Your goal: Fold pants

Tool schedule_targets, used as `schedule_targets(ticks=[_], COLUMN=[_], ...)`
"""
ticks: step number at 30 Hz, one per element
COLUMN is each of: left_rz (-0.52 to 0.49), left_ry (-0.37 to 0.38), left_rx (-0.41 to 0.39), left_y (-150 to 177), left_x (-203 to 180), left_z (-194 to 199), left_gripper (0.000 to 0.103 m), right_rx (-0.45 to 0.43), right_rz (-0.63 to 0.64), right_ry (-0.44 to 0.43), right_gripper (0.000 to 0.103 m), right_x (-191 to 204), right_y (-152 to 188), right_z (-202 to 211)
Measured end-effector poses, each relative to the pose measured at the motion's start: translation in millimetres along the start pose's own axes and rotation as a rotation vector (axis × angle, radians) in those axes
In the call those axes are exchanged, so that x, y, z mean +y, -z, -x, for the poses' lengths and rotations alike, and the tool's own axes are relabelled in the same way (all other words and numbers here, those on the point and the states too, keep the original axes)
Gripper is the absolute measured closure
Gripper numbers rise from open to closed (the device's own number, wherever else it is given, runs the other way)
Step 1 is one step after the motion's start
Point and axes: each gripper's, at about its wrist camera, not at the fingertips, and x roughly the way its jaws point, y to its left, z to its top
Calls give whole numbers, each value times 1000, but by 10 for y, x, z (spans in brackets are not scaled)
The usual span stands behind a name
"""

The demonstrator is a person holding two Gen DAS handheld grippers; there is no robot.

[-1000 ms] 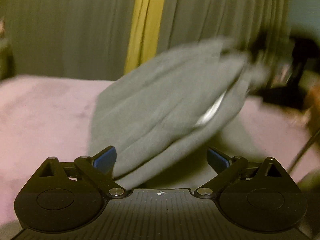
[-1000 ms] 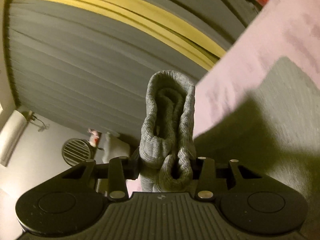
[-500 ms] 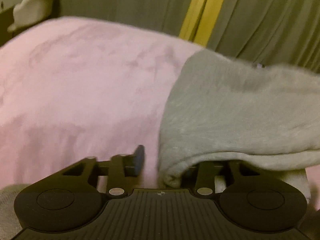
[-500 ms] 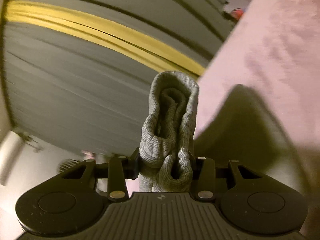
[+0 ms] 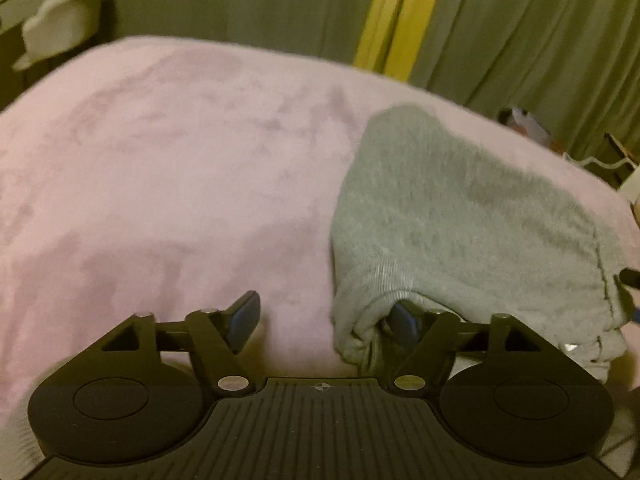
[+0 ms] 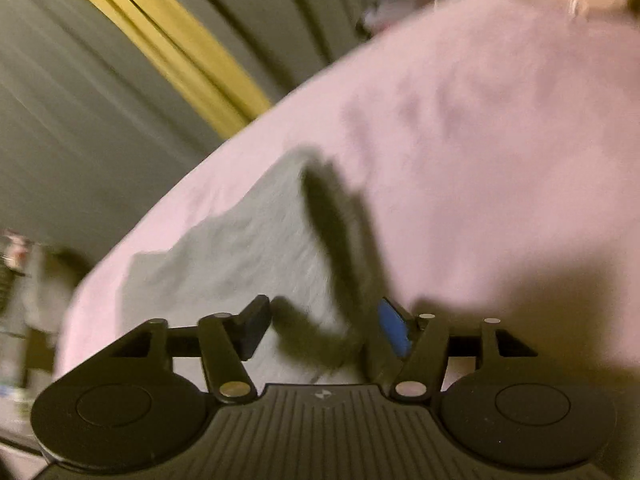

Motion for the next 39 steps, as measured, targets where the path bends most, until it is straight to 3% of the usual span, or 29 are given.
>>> schedule_targets(ticks=[2,4,7,10,11,13,15,16,18,20,22,26,27,28,29,32,39], left_rz=[-34,-67,-143,-218,-240,-281,-371,-410,-454,-441,-410,-344,-340,-341,-345,-343,-310], left_ry=[-4,-44,-63,-10,16,16,31,-8,-30,33,46,78,77,74,71,71,86], left_rx=[-51,-145,-318,-420,-409,-305,-129,-61,-88,-79,-63,-40,-41,-42,-45,-47,-49], left_y=[-37,-87,-150,-143,-120,10,185,240,258,261,255,179,177,185,187,171,181], left_x=[-71,-175,-331,-434,-466,-549,-646,-723,-827,-810,-753,-659,-668,-677,-683,-675,-625], left_z=[144,290,527,424,279,-63,-423,-534,-497,-478,-515,-594,-601,-596,-602,-629,-547], left_gripper=[26,25,7,5,6,12,31,31,30,29,27,25,24,23,22,19,18], right_rx=[-123,-198,-194,-124,-78,-14,-27,-21,-34,-71,-85,-49,-45,-57,-65,-56,-51], right_rz=[122,221,333,435,445,464,482,482,473,491,514,597,616,639,652,595,572], right_ry=[23,-13,-101,-103,-81,-30,-44,-45,-55,-63,-62,40,66,95,106,78,59], right_gripper=[38,38,44,59,60,65,65,66,66,66,66,70,82,100,103,103,101], right_x=[183,361,580,699,685,705,760,774,765,799,866,1009,984,949,921,865,830], right_y=[-40,-45,95,358,428,521,484,462,446,397,371,325,323,306,274,188,371], right_z=[149,189,106,-191,-315,-524,-521,-521,-500,-491,-528,-820,-936,-1038,-1130,-1182,-819])
